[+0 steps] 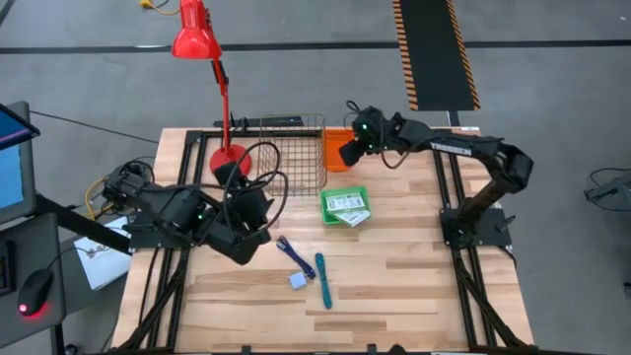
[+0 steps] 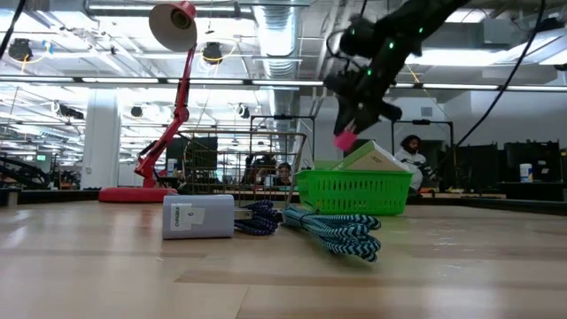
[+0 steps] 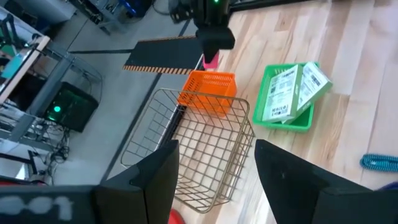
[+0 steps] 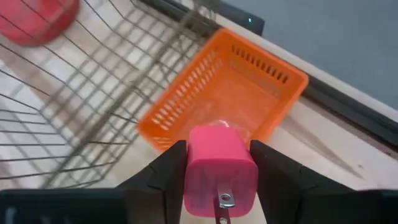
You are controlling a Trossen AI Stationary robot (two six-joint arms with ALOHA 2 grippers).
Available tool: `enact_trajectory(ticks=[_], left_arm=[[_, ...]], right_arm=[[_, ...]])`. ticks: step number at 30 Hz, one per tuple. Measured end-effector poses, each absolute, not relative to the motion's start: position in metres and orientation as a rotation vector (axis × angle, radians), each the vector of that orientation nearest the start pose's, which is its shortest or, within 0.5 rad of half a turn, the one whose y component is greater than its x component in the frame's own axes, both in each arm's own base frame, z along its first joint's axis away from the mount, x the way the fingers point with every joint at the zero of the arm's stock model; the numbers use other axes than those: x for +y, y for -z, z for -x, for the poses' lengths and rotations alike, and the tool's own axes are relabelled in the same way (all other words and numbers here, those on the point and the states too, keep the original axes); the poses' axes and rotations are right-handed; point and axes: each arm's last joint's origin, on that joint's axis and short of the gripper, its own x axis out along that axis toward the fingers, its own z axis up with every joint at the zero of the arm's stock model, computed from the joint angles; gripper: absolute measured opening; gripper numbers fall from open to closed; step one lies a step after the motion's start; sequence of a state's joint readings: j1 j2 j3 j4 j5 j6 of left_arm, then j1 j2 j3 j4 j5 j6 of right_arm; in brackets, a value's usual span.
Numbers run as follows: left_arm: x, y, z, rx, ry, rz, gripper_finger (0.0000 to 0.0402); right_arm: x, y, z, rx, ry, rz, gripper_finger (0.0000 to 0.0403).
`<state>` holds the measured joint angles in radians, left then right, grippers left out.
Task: Pick and place items into bin
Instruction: Put the pink charger adapter into the orange bin, then put the purple charger adapter into the orange bin
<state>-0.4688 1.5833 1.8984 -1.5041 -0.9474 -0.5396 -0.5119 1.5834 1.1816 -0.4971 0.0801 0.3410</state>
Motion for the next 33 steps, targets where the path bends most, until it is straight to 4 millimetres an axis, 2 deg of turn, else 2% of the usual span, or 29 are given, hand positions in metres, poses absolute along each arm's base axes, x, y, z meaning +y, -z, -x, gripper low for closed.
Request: enact_trajectory(ticks=[6, 13, 20, 23, 26, 29, 33], left_arm=[[-0.096, -0.423, -0.255, 0.731, -0.651, -0.257, 0.0201], [-0.094, -0.423, -0.257, 0.727, -0.655, -0.238, 0.0201], [-0.095, -0.423, -0.258, 0.715, -0.653, -0.226, 0.0201], [-0.095, -0.423, -0.258, 0.729, -0.633, -0.213, 0.0201], [-0.096, -0.417, -0.26, 0.757, -0.615, -0.211, 0.0201], [-0.098, -0.403, -0.262, 0.812, -0.603, -0.238, 0.0201], [-0.102, -0.372, -0.269, 0.886, -0.574, -0.263, 0.0201]], right_arm=[[-0.186, -0.233, -0.287, 0.852, 0.685, -0.479, 0.0175], [-0.195, -0.238, -0.288, 0.783, 0.662, -0.429, 0.0175], [-0.194, -0.241, -0.29, 0.766, 0.646, -0.398, 0.017], [-0.191, -0.242, -0.291, 0.768, 0.635, -0.401, 0.0168], [-0.182, -0.253, -0.289, 0.747, 0.58, -0.41, 0.0165], [-0.167, -0.266, -0.285, 0.743, 0.515, -0.419, 0.016], [-0.136, -0.291, -0.278, 0.707, 0.462, -0.448, 0.0152]])
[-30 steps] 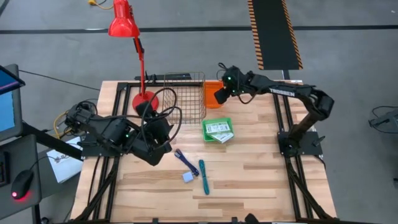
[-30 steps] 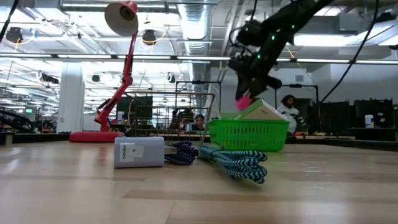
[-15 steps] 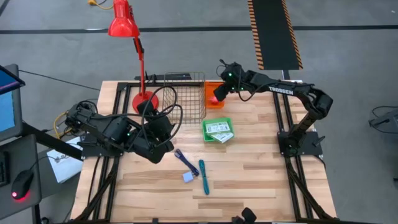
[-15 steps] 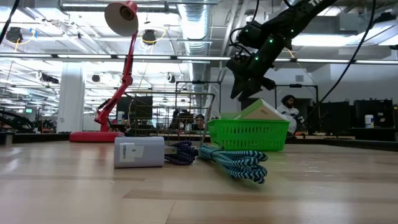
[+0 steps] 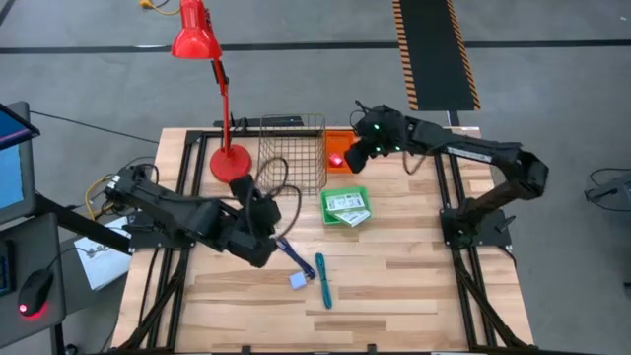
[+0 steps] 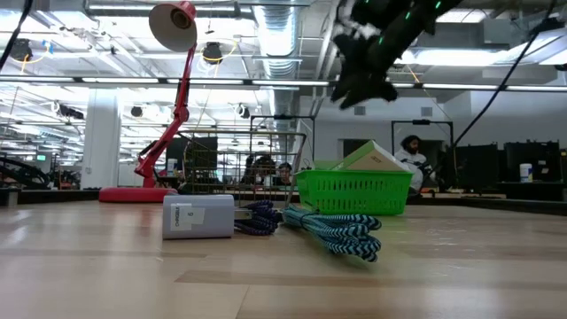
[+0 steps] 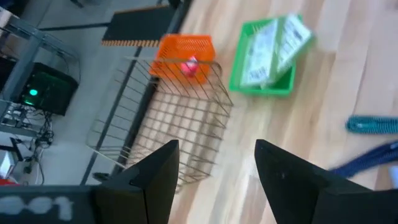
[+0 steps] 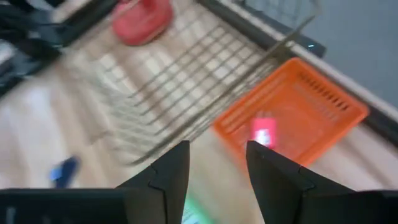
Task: Pick and place items into bin
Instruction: Put the purple charger adapter into the orange bin
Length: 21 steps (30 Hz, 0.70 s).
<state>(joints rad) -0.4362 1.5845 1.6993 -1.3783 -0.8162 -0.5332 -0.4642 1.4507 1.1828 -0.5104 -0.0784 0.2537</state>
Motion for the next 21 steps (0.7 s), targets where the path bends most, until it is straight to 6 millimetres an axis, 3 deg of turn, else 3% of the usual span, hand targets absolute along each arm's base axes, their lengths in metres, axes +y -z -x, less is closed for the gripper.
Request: enact_trajectory(ticks=[4, 10, 21], left_arm=[[-0.105, -0.337, -0.28, 0.901, -0.547, -0.223, 0.0201], [-0.107, -0.294, -0.294, 0.881, -0.489, -0.012, 0.0201], [-0.128, -0.239, -0.314, 0.988, -0.413, 0.163, 0.0201]], right_arm=[[-0.103, -0.311, -0.269, 0.679, 0.419, -0.486, 0.0143], [-0.055, -0.333, -0.257, 0.634, 0.428, -0.452, 0.0124], [0.014, -0.346, -0.241, 0.601, 0.368, -0.453, 0.0118]])
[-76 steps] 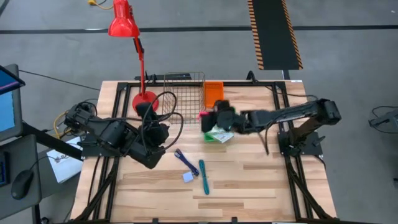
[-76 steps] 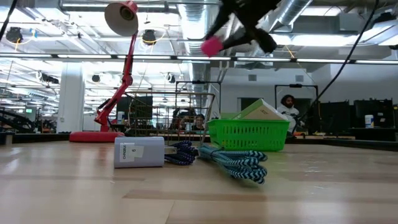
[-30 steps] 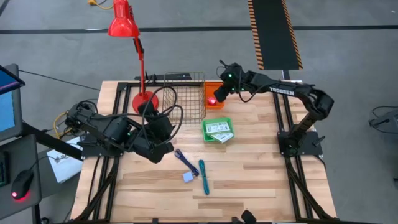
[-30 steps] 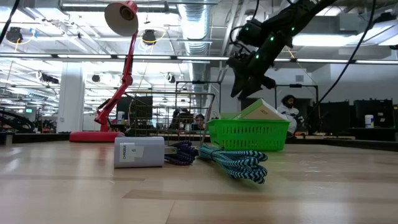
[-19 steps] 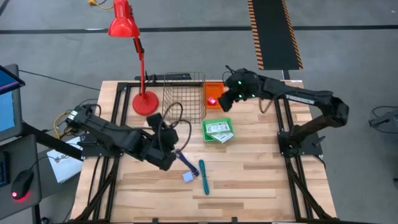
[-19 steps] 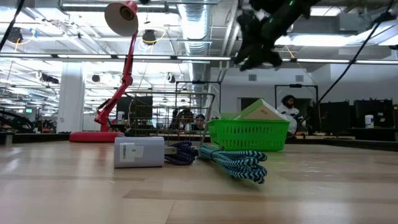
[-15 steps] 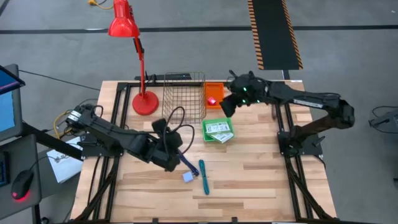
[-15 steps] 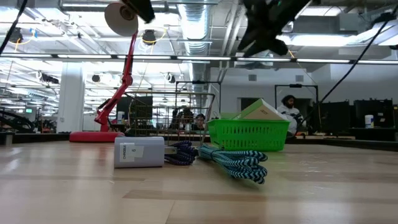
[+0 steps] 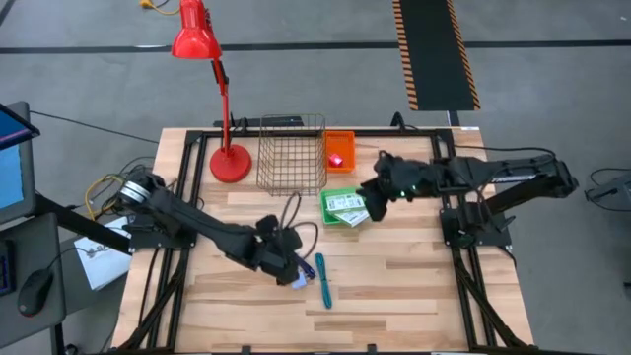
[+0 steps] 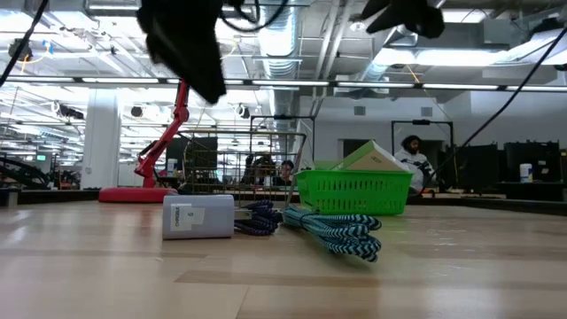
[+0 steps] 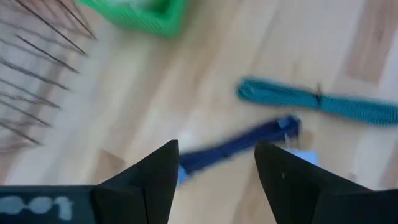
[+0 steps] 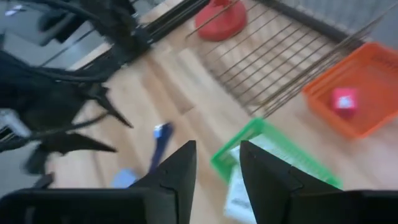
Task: Pick and place items into bin
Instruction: Put the purple charger adapter into the orange bin
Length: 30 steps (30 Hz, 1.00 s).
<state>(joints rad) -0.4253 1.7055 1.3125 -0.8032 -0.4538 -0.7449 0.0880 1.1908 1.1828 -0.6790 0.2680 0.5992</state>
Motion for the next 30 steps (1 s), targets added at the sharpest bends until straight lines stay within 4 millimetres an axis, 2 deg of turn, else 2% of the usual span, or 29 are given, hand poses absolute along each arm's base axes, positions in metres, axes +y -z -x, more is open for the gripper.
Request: enact_trajectory(ticks=[6, 12, 20, 30], left_arm=[[-0.151, -0.21, -0.321, 1.067, -0.365, 0.205, 0.0201], [-0.174, -0.205, -0.32, 1.03, -0.307, 0.27, 0.0201], [-0.182, -0.205, -0.317, 1.042, -0.284, 0.341, 0.0226], [-0.182, -0.205, -0.317, 1.035, -0.304, 0.379, 0.0248]], right_arm=[[0.049, -0.343, -0.238, 0.611, 0.334, -0.464, 0.0143], [0.07, -0.338, -0.228, 0.64, 0.361, -0.495, 0.0172], [0.08, -0.332, -0.216, 0.715, 0.388, -0.467, 0.0202], [0.085, -0.326, -0.205, 0.826, 0.344, -0.245, 0.0207]])
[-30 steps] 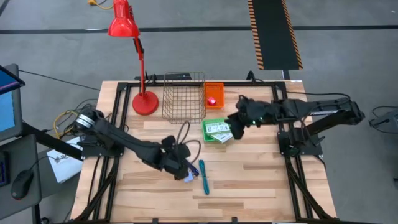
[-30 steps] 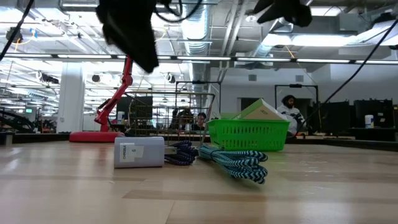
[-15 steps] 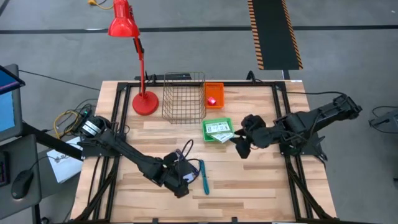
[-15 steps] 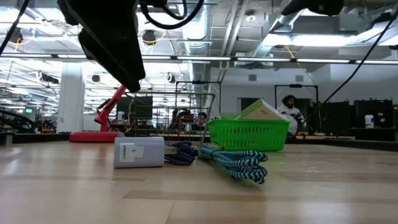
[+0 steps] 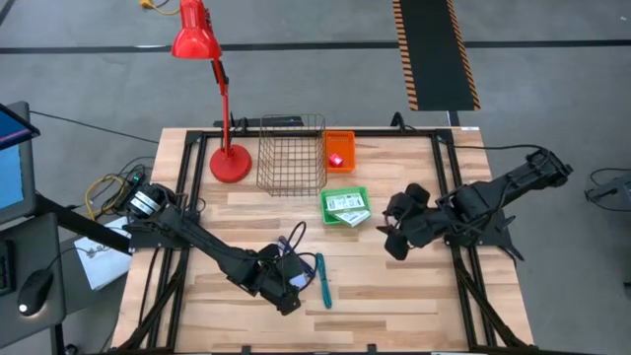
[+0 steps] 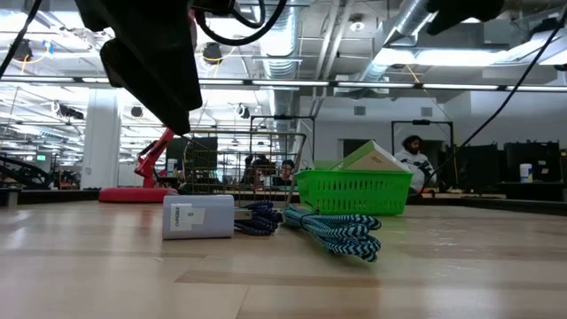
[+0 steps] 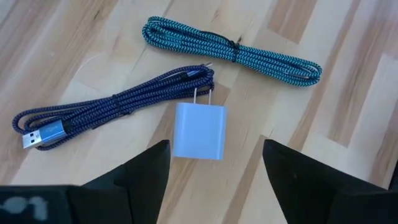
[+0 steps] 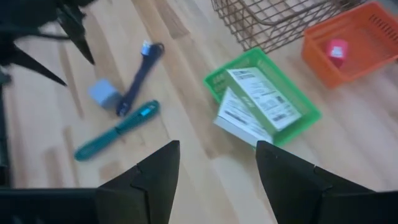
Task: Pick and place items into bin
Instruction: Put the purple charger adapter into the orange bin
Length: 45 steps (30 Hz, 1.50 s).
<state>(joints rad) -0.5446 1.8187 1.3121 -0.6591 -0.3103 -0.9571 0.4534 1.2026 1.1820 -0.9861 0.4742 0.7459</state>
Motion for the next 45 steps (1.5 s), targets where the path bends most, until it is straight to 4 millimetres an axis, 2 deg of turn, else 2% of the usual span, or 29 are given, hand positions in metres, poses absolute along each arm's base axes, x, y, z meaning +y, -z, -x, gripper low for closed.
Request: enact_trajectory(ticks=[7, 15, 19, 23, 27, 35, 45], left_arm=[[-0.182, -0.205, -0.317, 1.047, -0.289, 0.378, 0.0248], [-0.174, -0.205, -0.322, 1.045, -0.318, 0.401, 0.0248], [-0.169, -0.198, -0.326, 1.093, -0.324, 0.44, 0.0248], [-0.169, -0.183, -0.334, 1.167, -0.311, 0.464, 0.0248], [-0.172, -0.182, -0.342, 1.168, -0.281, 0.48, 0.0248], [-0.171, -0.181, -0.34, 1.183, -0.278, 0.41, 0.0248], [-0.164, -0.166, -0.346, 1.244, -0.27, 0.363, 0.0248]], right_arm=[[0.088, -0.322, -0.196, 0.89, 0.323, -0.099, 0.0208], [0.096, -0.321, -0.19, 0.902, 0.282, -0.005, 0.0208], [0.099, -0.32, -0.189, 0.9, 0.26, 0.017, 0.0208], [0.101, -0.312, -0.188, 0.916, 0.26, 0.039, 0.0208], [0.101, -0.305, -0.187, 0.931, 0.262, 0.048, 0.0208], [0.1, -0.3, -0.187, 0.935, 0.269, 0.054, 0.0208], [0.101, -0.292, -0.188, 0.934, 0.271, 0.053, 0.0208]])
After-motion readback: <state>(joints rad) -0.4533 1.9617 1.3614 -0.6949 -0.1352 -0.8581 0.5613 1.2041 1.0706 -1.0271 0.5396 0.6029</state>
